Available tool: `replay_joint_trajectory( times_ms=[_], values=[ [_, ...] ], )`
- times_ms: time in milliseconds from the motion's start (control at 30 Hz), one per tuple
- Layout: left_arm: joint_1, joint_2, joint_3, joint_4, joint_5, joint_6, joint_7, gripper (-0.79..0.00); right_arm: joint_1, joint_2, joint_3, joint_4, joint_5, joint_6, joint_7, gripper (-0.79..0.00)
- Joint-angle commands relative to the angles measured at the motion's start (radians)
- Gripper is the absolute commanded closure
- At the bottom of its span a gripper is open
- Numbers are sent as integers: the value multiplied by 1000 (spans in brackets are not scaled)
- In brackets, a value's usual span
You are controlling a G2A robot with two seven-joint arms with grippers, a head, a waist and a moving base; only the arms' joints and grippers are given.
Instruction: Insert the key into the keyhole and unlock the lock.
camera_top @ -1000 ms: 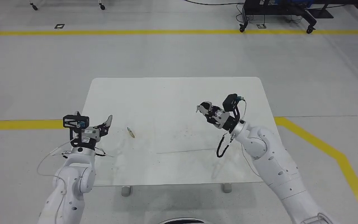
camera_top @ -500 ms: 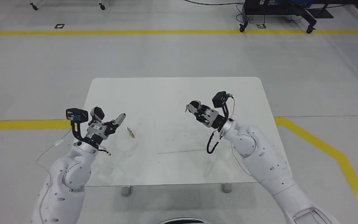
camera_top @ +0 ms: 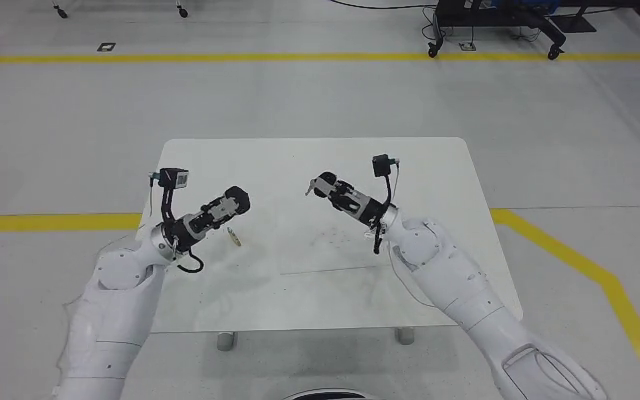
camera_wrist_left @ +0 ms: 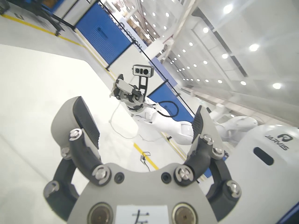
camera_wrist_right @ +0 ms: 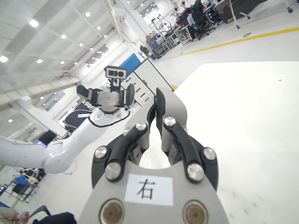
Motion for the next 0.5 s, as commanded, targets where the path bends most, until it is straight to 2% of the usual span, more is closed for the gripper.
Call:
replay_joint_trajectory(
  times_ms=[0, 133, 167, 233, 300, 467],
  values=[
    [-38, -7, 45, 32, 41, -3, 10, -785, 12, -7, -7, 24, 50, -28, 4, 0],
    [-89, -20, 121, 70, 87, -16, 32, -782, 33, -17, -19, 70, 118, -74, 28, 0],
    [-100, -23, 136, 75, 108, -18, 43, -720, 37, -20, -22, 80, 131, -81, 36, 0],
    [-114, -28, 166, 83, 151, -19, 69, -674, 47, -24, -29, 99, 150, -91, 53, 0],
    [-125, -34, 192, 90, 191, -11, 107, -668, 55, -30, -39, 117, 164, -98, 65, 0],
    [-143, -46, 246, 101, 237, 4, 167, -570, 75, -44, -63, 152, 192, -115, 94, 0]
  ],
)
